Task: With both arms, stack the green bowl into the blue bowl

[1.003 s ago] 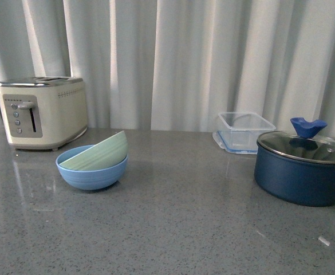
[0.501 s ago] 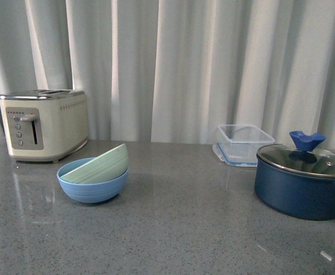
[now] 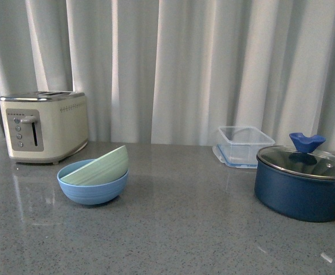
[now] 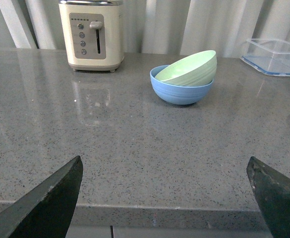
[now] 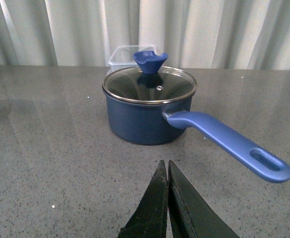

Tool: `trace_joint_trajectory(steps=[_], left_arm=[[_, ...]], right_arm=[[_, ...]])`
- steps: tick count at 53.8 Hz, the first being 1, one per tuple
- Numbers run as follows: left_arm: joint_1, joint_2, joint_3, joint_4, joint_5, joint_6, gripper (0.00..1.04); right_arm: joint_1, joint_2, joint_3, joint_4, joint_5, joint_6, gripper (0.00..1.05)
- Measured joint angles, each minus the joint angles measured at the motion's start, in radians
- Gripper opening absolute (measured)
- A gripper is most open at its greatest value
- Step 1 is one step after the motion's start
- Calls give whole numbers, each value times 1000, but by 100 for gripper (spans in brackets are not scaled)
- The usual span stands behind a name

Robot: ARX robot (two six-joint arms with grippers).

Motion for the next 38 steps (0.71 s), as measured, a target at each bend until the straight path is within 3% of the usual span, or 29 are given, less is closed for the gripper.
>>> trace_joint_trajectory(steps=[38], left_arm=[[0, 0, 0, 0, 0, 0, 98]], right_arm=[[0, -299, -126, -166, 0, 0, 1]])
